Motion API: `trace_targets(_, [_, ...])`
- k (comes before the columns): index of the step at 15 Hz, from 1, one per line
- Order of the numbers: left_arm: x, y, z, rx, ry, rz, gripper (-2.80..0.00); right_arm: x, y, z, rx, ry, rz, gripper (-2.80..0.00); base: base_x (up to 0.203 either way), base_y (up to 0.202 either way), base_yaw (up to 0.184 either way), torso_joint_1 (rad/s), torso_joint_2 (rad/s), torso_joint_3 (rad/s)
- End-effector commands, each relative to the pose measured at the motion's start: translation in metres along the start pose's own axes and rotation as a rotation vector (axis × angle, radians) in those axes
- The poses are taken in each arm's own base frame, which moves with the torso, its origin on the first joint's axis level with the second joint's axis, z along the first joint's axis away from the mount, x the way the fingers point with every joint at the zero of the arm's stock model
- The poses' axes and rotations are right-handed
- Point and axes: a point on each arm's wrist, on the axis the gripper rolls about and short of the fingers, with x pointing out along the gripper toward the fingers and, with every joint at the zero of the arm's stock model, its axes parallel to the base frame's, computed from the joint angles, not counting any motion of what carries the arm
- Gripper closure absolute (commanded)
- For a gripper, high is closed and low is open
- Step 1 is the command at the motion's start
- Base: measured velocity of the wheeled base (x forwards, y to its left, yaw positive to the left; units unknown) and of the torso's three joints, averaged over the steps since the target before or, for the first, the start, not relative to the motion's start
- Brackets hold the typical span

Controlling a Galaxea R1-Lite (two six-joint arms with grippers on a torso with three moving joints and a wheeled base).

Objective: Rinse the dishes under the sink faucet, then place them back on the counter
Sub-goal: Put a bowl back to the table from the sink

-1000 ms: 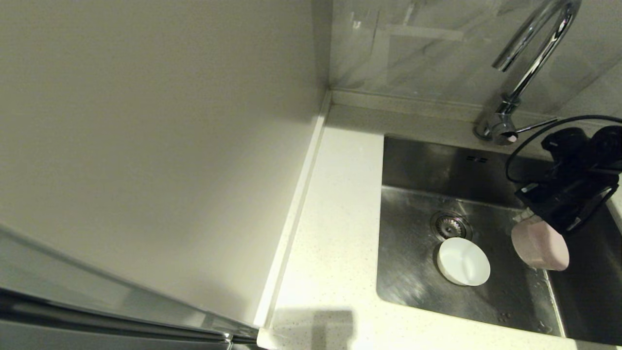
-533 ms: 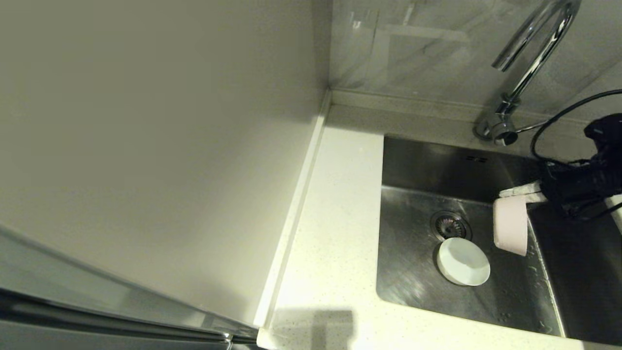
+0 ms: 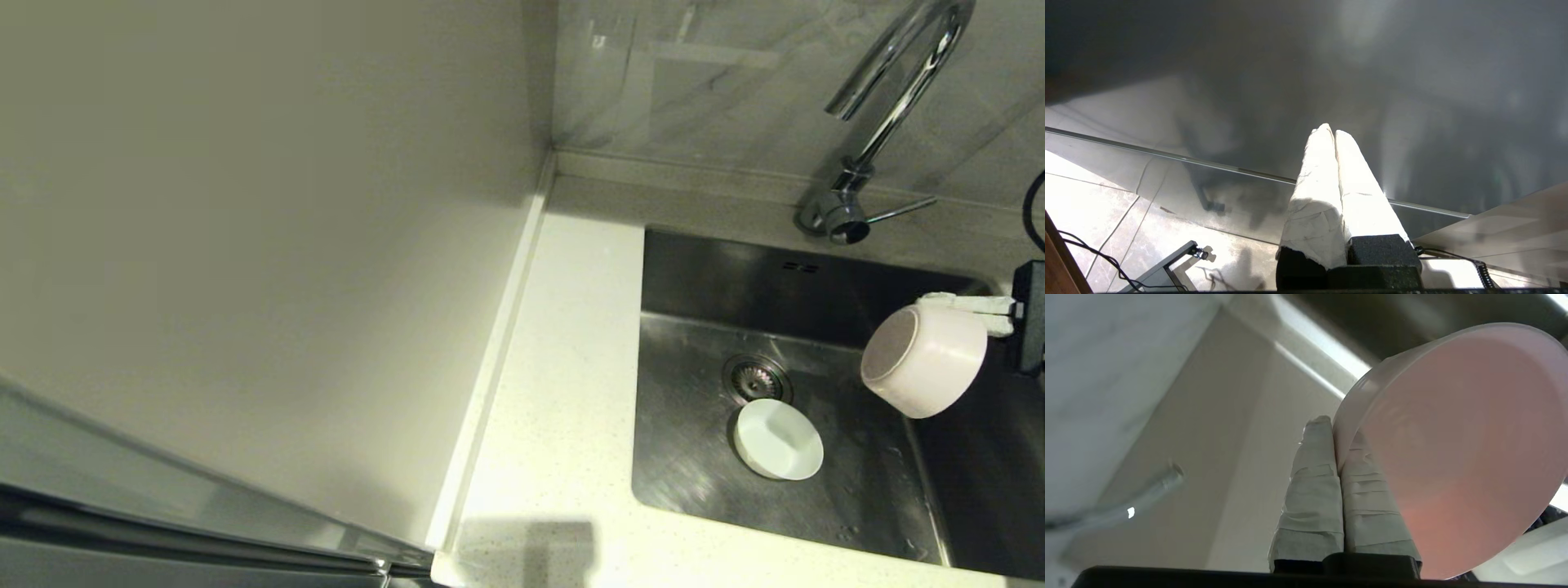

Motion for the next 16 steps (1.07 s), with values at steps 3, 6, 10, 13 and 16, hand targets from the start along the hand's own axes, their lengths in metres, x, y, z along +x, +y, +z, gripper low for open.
trace_targets(3, [0.0, 0.0, 0.0, -0.001, -0.004, -0.001, 0.0, 0.002, -0.003, -0.015, -0.018, 0.029, 0.004, 0.0, 0.0, 0.0, 0.0, 0.0, 0.0, 0.0])
trace_targets(6, [0.0, 0.0, 0.0, 0.0, -0.003, 0.0, 0.0, 0.0, -0.002, -0.025, -0.029, 0.026, 0.005, 0.0, 0.0, 0.0, 0.0, 0.0, 0.0, 0.0])
trace_targets(10, [0.0, 0.0, 0.0, -0.001, -0.003, -0.001, 0.0, -0.003, 0.0, -0.04, -0.087, -0.01, -0.013, 0.0, 0.0, 0.0, 0.0, 0.0, 0.0, 0.0])
trace_targets(13, [0.0, 0.0, 0.0, 0.0, -0.004, 0.0, 0.0, -0.009, 0.003, -0.056, -0.187, -0.189, -0.127, 0.0, 0.0, 0.0, 0.0, 0.0, 0.0, 0.0])
trace_targets(16, [0.0, 0.0, 0.0, -0.001, -0.003, -0.001, 0.0, -0.021, 0.013, -0.095, -0.373, -0.419, -0.254, 0.0, 0.0, 0.0, 0.0, 0.0, 0.0, 0.0])
